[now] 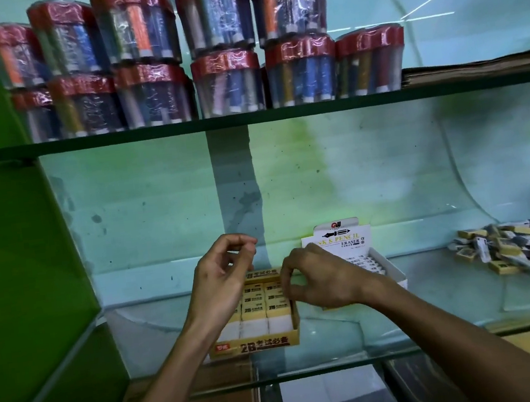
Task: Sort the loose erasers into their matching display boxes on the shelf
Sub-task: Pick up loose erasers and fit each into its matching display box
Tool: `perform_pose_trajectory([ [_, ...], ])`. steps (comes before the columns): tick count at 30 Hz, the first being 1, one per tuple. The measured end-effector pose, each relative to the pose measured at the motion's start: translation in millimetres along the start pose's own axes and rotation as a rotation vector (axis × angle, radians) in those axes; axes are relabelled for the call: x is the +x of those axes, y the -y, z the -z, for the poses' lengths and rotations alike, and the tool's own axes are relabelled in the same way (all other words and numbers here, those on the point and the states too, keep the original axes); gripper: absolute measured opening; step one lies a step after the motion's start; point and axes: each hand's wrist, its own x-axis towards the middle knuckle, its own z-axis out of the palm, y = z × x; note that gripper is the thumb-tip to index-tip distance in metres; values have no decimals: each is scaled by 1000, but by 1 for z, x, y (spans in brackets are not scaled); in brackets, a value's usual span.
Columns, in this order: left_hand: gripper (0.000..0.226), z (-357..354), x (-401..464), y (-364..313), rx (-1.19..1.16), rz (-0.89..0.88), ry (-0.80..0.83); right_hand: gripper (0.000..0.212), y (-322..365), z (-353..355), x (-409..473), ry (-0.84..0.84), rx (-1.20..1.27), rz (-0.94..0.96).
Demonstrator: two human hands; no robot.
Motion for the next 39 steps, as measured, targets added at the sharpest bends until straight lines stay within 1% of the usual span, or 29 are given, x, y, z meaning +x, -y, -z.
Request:
perform_pose_trajectory([
  [3, 8, -16, -2, -4, -40, 0, 19, 6, -24, 9, -14, -134, 35, -3],
  [8, 8, -61, -2, -14, -114, -26, 91, 5, -67, 28, -56, -290, 69, -95],
  [11, 6, -97, -1, -20, -160, -48, 154, 4, -97, 41, -83, -328, 59, -150],
  [16, 10, -159, 0, -26, -147, -55, 282, 7, -145, 66, -126, -347, 51, -258],
  [21, 10, -211, 1, -29, -135, -25, 385, 9, -186, 91, -160, -327, 48, -383],
  [25, 11, -243, 3, -32, -58, -53, 439, 25, -214, 109, -181, -308, -7, -461],
  [27, 12, -257, 3, -34, -22, -60, 463, 36, -226, 116, -191, -254, -79, -443],
  [30, 9, -275, 2, -36, 41, -68, 490, 44, -237, 123, -201, -114, -171, -372],
  [33, 7, -289, 1, -39, 57, -76, 508, 44, -240, 128, -202, 12, -312, -314],
  [35, 7, -297, 2, -40, 67, -84, 517, 41, -241, 129, -199, 61, -381, -266],
  [37, 8, -301, 3, -41, 77, -93, 522, 37, -243, 129, -198, 53, -389, -232],
  [39, 8, -303, 5, -40, 71, -91, 519, 34, -248, 128, -198, -40, -286, -259],
])
